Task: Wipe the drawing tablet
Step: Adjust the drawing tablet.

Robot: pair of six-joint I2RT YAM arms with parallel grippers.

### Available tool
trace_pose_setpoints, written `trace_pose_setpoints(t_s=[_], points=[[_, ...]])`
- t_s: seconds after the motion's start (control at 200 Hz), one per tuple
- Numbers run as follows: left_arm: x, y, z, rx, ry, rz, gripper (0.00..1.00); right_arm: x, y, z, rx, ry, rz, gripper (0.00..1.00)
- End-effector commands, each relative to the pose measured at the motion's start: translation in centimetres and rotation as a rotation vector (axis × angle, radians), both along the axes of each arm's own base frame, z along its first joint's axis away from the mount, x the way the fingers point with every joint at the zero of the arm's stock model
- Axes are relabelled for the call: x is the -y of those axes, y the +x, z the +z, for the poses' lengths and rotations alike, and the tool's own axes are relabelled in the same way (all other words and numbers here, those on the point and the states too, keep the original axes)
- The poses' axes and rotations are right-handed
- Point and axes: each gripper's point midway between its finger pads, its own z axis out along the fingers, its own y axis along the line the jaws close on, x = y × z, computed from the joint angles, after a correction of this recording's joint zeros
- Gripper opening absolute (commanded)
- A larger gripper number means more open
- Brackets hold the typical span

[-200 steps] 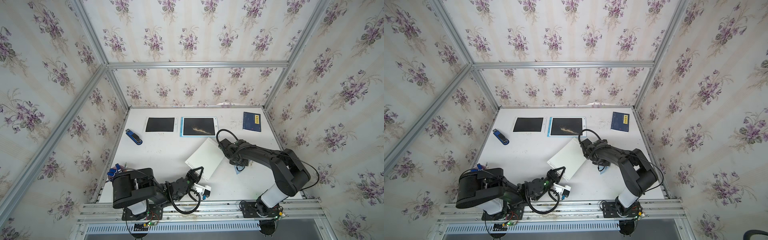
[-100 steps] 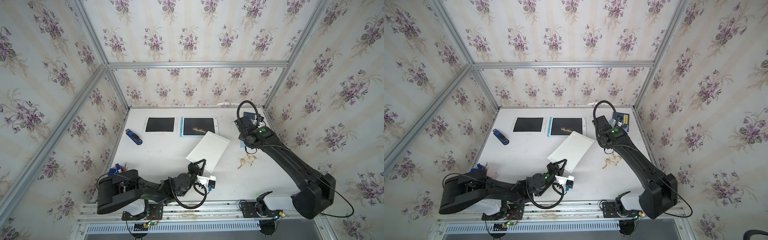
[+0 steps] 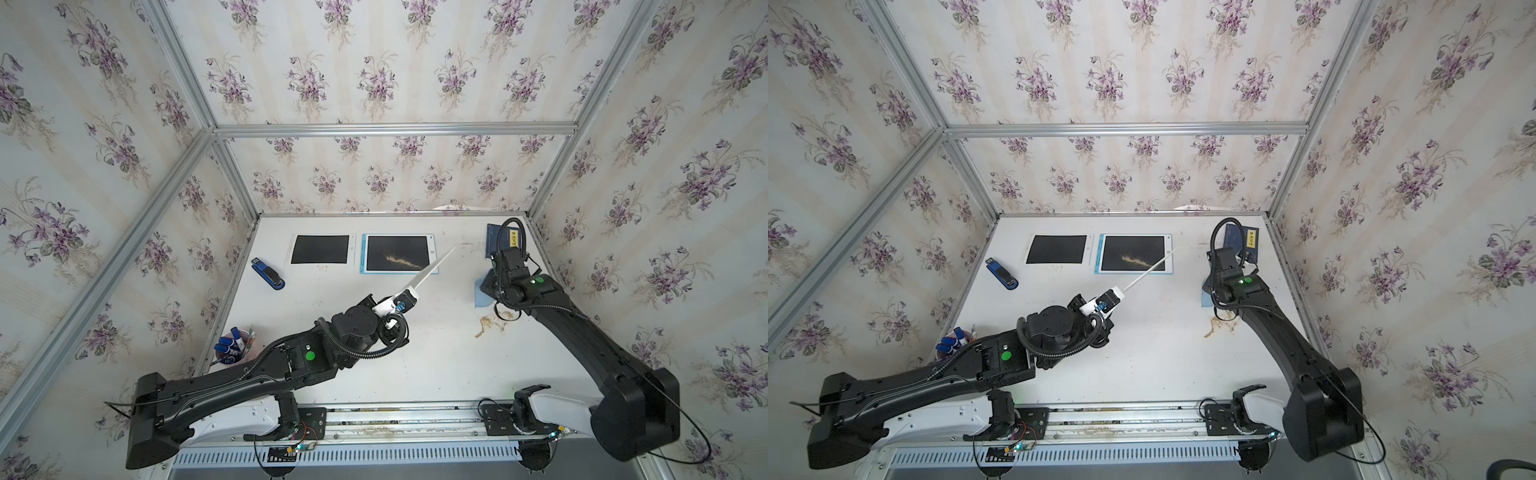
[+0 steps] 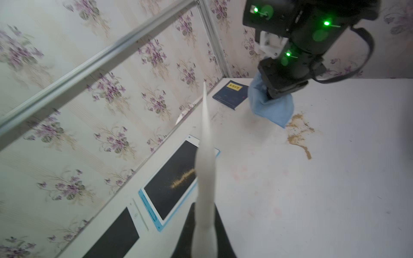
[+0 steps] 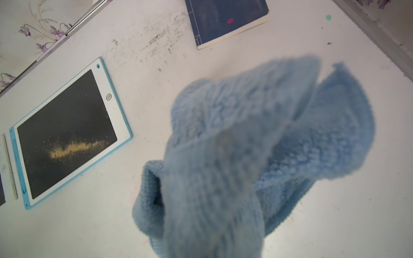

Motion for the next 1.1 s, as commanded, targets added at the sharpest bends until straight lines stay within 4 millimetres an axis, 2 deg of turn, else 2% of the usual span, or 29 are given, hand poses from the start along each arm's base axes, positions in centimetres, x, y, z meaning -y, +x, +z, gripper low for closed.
trace_pose_setpoints(t_s=[0.0,0.03,0.075,0.105,0.145,0.185,0.21,0.225,0.255,0.345,0.55,0.659,0.709,0.799,0.934,1.034,1.094], points=[[-0.8,-1.4,-2.5,-0.236,-0.070,0.019,0.00,2.6,-0.5,-2.0,-0.020,0.155,-0.031,0.00],[-0.6,-1.8,-2.5,-0.269,-0.090,0.004,0.00,0.3,-0.2,-1.4,0.037,0.184,0.050,0.00],[-0.4,-2.4,-2.6,-0.314,-0.117,-0.025,0.01,-2.5,-0.4,0.0,0.088,0.083,0.129,0.00],[-0.4,-2.6,-2.6,-0.343,-0.139,-0.034,0.02,-1.9,-0.8,0.6,0.080,-0.027,0.094,0.00],[-0.5,-2.6,-2.7,-0.387,-0.171,-0.035,0.03,0.5,-1.3,-0.4,0.011,-0.071,0.008,0.00],[-0.6,-2.5,-2.9,-0.445,-0.207,-0.040,0.03,2.9,-1.7,-2.5,-0.049,0.014,-0.044,0.00],[-0.7,-2.4,-3.0,-0.485,-0.235,-0.041,0.03,2.9,-1.7,-3.7,-0.056,0.125,-0.030,0.00],[-0.8,-2.3,-3.1,-0.513,-0.252,-0.045,0.03,2.6,-1.8,-4.1,-0.053,0.175,-0.012,0.00],[-0.7,-2.4,-3.3,-0.572,-0.291,-0.056,0.03,1.7,-1.5,-3.7,-0.009,0.201,0.041,0.00],[-0.8,-2.1,-3.9,-0.711,-0.380,-0.080,0.03,-0.8,-2.2,-1.9,0.025,0.044,0.100,0.00],[0.1,-2.0,-3.8,-1.024,-0.624,-0.216,0.03,-3.1,-3.1,-1.5,0.053,0.122,0.194,0.00],[-0.4,-1.3,-4.3,-1.082,-0.704,-0.235,0.02,-4.1,-4.0,-1.5,0.066,0.124,0.230,0.00],[-0.9,-1.0,-4.9,-1.095,-0.722,-0.206,0.02,-5.0,-4.3,-1.0,0.093,0.113,0.269,0.00],[-1.8,-0.3,-6.3,-1.153,-0.773,-0.160,0.02,-7.9,-4.8,0.0,0.143,0.106,0.405,0.00],[-2.9,0.4,-10.3,-1.216,-0.778,-0.068,0.00,-12.7,-6.2,-1.5,0.076,0.054,0.598,0.00],[-3.4,0.6,-12.4,-1.226,-0.755,-0.025,0.00,-14.5,-6.8,-2.2,0.066,0.017,0.657,0.00],[-3.7,0.5,-13.0,-1.224,-0.745,-0.010,0.00,-14.1,-6.4,-2.5,0.058,-0.018,0.627,0.00]])
